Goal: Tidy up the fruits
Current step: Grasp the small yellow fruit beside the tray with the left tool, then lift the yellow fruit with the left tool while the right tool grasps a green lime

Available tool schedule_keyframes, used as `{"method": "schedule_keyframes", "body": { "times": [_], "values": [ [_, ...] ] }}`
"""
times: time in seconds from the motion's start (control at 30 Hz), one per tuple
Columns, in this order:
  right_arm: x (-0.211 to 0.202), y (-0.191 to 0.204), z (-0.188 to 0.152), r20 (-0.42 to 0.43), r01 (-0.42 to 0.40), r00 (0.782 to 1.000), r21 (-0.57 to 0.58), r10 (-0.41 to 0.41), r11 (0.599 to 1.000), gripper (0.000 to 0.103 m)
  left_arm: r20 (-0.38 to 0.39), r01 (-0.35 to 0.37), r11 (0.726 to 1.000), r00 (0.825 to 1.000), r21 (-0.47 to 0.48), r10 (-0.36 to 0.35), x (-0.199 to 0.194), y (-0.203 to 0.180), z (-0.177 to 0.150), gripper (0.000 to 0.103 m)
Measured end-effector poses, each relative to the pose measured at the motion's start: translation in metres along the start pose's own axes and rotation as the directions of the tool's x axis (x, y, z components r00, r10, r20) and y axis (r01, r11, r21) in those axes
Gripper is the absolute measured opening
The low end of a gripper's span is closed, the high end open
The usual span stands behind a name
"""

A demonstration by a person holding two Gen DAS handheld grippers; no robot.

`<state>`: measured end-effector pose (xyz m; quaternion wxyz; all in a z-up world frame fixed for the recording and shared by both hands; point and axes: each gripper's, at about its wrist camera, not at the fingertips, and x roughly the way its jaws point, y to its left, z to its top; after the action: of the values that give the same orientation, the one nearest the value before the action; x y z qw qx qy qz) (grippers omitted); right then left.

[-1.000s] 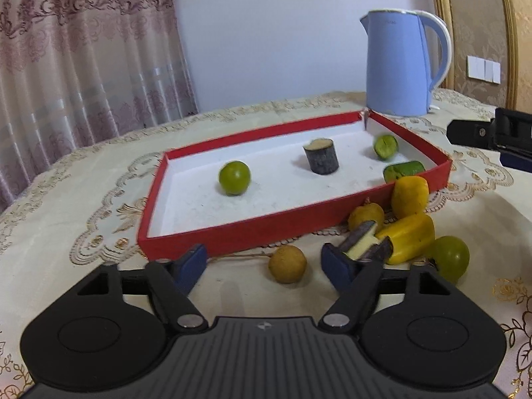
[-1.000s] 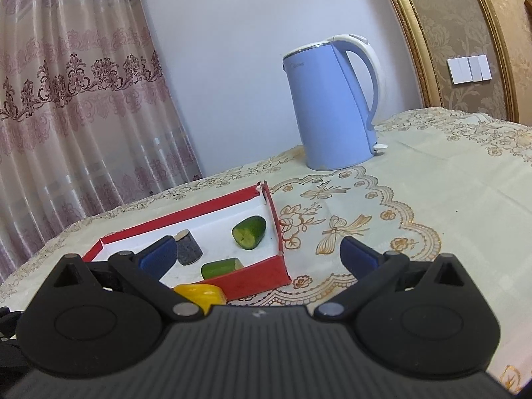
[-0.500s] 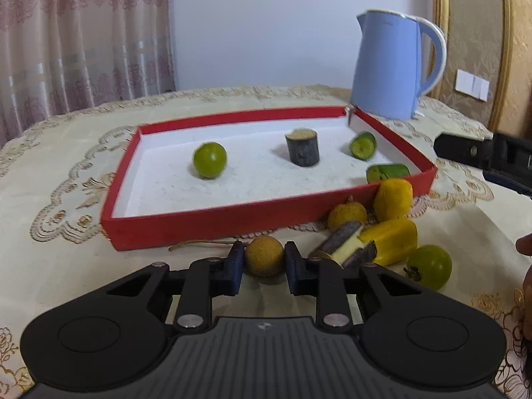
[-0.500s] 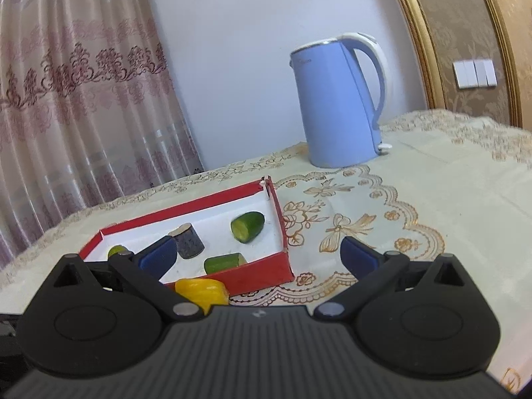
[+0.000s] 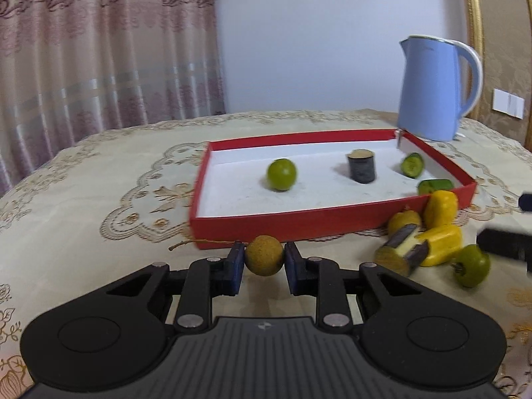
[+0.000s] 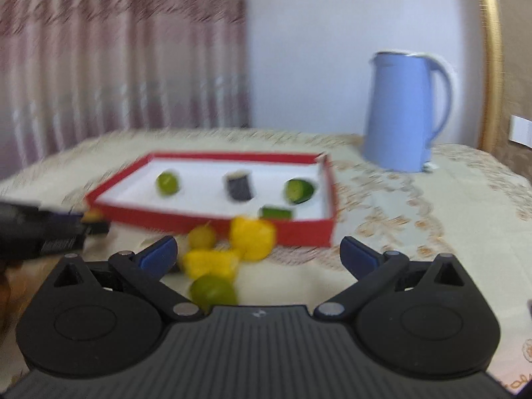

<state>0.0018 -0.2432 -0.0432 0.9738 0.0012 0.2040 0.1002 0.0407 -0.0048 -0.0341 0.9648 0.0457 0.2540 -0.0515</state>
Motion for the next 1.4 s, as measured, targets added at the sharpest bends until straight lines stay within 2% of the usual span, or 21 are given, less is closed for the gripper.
{"method": "schedule_keyframes", "body": {
  "times": [0.03, 0.13, 0.27, 0.43, 0.57, 0.63, 0.87, 1.07, 1.2, 1.33, 1.4],
  "values": [
    [0.003, 0.004, -0.001, -0.020, -0.006, 1.000, -0.013, 0.006, 1.000, 0.078, -0.008, 0.004, 1.000, 1.000, -0.014, -0.004, 0.001, 0.003, 0.000, 0.025],
    [0.012, 0.012, -0.005, -0.068, 0.003, 0.998, -0.051, -0.007, 0.999, 0.067, -0.004, 0.034, 0.999, 0.999, -0.042, -0.034, 0.000, 0.008, 0.000, 0.025],
    [0.011, 0.015, -0.007, -0.078, 0.003, 0.997, -0.069, -0.008, 0.998, 0.062, -0.017, 0.056, 0.997, 0.998, -0.057, -0.057, 0.003, 0.010, 0.000, 0.025],
    [0.010, 0.017, -0.007, -0.107, -0.023, 0.994, -0.074, 0.015, 0.997, 0.044, -0.021, 0.057, 0.997, 0.998, -0.057, -0.058, 0.003, 0.010, -0.001, 0.025],
    [0.015, 0.022, -0.007, -0.148, -0.038, 0.989, -0.103, 0.023, 0.994, 0.043, -0.026, 0.058, 0.997, 0.998, -0.058, -0.060, 0.005, 0.010, -0.001, 0.025],
    [0.018, 0.023, -0.008, -0.164, -0.046, 0.986, -0.106, 0.028, 0.993, 0.035, -0.030, 0.058, 0.997, 0.998, -0.058, -0.060, 0.006, 0.011, 0.000, 0.025],
    [0.015, 0.021, -0.009, -0.144, -0.044, 0.989, -0.094, 0.031, 0.995, 0.034, -0.040, 0.059, 0.996, 0.997, -0.063, -0.062, 0.007, 0.012, 0.000, 0.025],
    [0.007, 0.005, -0.004, -0.078, -0.054, 0.995, 0.014, 0.055, 0.998, 0.034, -0.051, 0.062, 0.996, 0.997, -0.071, -0.066, 0.010, 0.014, 0.000, 0.025],
    [0.004, -0.006, -0.003, -0.038, -0.027, 0.999, 0.085, 0.031, 0.996, 0.034, -0.042, 0.062, 0.995, 0.997, -0.077, -0.065, 0.009, 0.015, 0.000, 0.025],
    [-0.001, -0.008, -0.001, -0.008, -0.036, 0.999, 0.102, 0.037, 0.994, 0.034, -0.023, 0.032, 0.998, 0.999, -0.056, -0.033, 0.004, 0.010, 0.001, 0.025],
    [-0.002, -0.009, -0.001, -0.005, -0.045, 0.999, 0.104, 0.046, 0.994, 0.034, -0.030, 0.040, 0.998, 0.999, -0.052, -0.042, 0.003, 0.008, 0.004, 0.025]
  ]
}}
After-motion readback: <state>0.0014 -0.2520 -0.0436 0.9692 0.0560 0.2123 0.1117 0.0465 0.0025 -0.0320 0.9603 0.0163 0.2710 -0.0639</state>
